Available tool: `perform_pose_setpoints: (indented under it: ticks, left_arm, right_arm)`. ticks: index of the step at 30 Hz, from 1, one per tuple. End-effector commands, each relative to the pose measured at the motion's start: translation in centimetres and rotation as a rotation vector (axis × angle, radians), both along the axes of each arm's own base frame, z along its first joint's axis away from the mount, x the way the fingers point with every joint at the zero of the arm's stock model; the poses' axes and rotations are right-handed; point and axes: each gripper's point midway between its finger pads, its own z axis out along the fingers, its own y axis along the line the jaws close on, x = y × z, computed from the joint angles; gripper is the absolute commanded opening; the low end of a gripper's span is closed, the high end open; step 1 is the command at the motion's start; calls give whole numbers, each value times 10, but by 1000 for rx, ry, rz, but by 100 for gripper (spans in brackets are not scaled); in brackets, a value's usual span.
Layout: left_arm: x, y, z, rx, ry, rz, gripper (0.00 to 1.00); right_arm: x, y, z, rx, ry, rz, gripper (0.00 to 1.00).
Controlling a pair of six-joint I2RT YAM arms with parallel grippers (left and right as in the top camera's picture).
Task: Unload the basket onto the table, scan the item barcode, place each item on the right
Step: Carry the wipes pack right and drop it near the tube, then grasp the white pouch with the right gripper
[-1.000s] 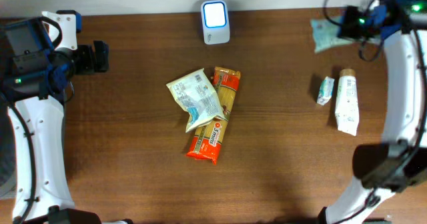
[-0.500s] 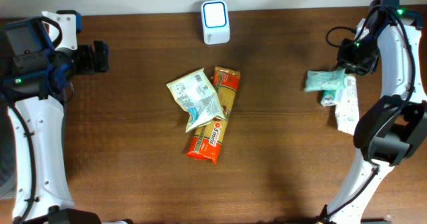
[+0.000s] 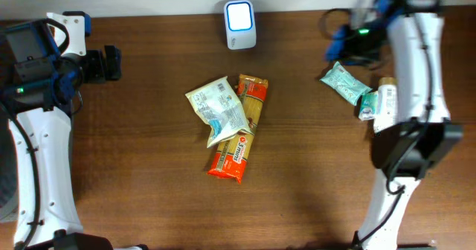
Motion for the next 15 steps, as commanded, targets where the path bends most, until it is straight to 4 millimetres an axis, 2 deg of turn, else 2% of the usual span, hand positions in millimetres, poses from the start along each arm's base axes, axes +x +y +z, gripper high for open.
perform_pose_setpoints:
  ticks: [1,3,5,7,10,12,15]
  left_arm:
    - [-2,-1,7,-10,-18,1,99]
    - [-2,-1,7,-10,-18,1,99]
    - [-2,-1,7,-10,-18,1,99]
    - [-2,-1,7,-10,-18,1,99]
    - [-2,-1,7,-10,-18,1,99]
    - [-2,-1,7,-10,-18,1,99]
    - [-2,-1,7,-10,-18,0,99]
  right_arm:
    - [-21,76,-19,53,58,164,64]
    - [-38,126,-34,95,83,272,71]
    - [-52,177,-44,153,81,348,71]
    - [-61,220,-56,167,62,379,70]
    - [-83,275,-75,191,60,409,61]
    - [-101,300,-86,198,64,441,58]
    - [-123,321,-100,192,74,479,57]
